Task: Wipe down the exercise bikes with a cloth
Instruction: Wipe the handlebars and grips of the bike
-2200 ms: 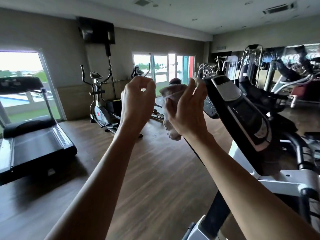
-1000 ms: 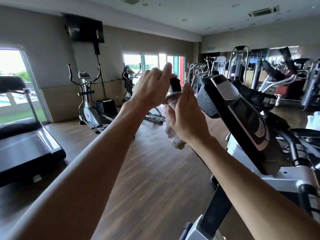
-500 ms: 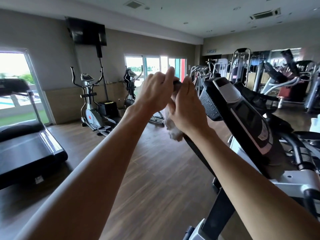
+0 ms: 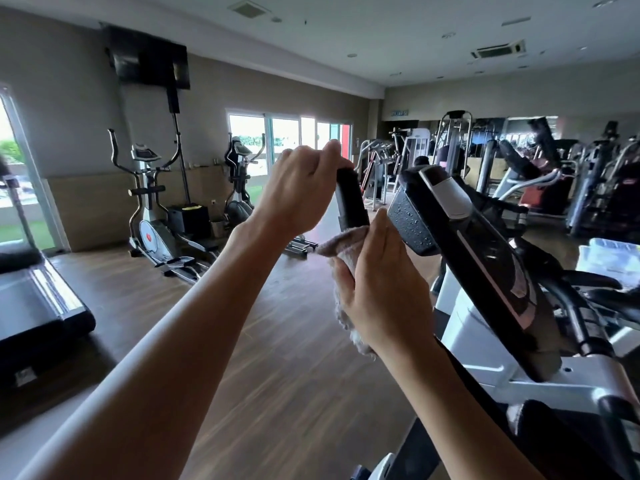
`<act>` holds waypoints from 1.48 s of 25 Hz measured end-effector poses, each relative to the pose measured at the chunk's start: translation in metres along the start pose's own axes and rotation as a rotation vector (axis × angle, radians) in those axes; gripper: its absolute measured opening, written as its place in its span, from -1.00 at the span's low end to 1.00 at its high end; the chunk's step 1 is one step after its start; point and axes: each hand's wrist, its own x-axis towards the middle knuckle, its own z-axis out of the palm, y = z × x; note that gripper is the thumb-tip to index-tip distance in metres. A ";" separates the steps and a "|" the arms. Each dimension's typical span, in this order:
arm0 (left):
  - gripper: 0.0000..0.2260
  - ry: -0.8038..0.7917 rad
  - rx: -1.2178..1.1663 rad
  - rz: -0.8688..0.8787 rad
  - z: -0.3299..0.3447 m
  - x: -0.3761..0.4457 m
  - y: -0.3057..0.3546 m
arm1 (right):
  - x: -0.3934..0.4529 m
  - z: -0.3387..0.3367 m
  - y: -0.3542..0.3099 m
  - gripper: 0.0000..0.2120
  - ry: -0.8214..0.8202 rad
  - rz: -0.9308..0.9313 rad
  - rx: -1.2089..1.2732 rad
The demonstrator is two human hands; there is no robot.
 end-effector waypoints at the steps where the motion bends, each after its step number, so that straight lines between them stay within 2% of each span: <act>1: -0.47 -0.014 0.006 -0.005 0.001 0.007 -0.003 | 0.000 -0.003 0.000 -0.22 0.005 0.001 -0.001; 3: -0.50 -0.119 0.047 0.019 0.008 0.027 -0.009 | -0.003 -0.003 -0.002 -0.15 -0.004 0.020 -0.037; 6: -0.64 -0.426 -0.075 0.083 0.022 0.050 -0.021 | -0.004 -0.002 -0.005 -0.11 -0.024 0.035 -0.100; 8: -0.74 -0.552 -0.114 0.143 0.030 0.051 -0.029 | -0.003 -0.001 -0.006 -0.11 -0.018 0.046 -0.128; 12: -0.65 -0.539 -0.271 0.225 0.029 0.045 -0.042 | -0.003 0.002 -0.012 -0.10 0.014 0.075 -0.175; 15: -0.54 -0.629 -0.410 0.243 0.026 0.047 -0.047 | -0.002 0.006 -0.016 -0.09 0.055 0.083 -0.197; 20: -0.39 -0.747 -0.488 0.406 0.031 0.058 -0.059 | 0.001 0.011 -0.032 -0.13 0.122 0.170 -0.314; 23: -0.54 -0.813 -0.584 0.532 0.032 0.068 -0.071 | 0.003 0.020 -0.041 -0.13 0.174 0.214 -0.399; 26: -0.59 -0.909 -0.640 0.625 0.032 0.075 -0.075 | 0.006 0.022 -0.046 -0.16 0.226 0.248 -0.422; 32: -0.60 -1.025 -0.838 0.620 0.035 0.081 -0.084 | 0.005 0.027 -0.057 -0.17 0.263 0.285 -0.509; 37: -0.61 -1.100 -0.970 0.629 0.043 0.085 -0.089 | 0.003 0.046 -0.058 -0.19 0.351 0.284 -0.798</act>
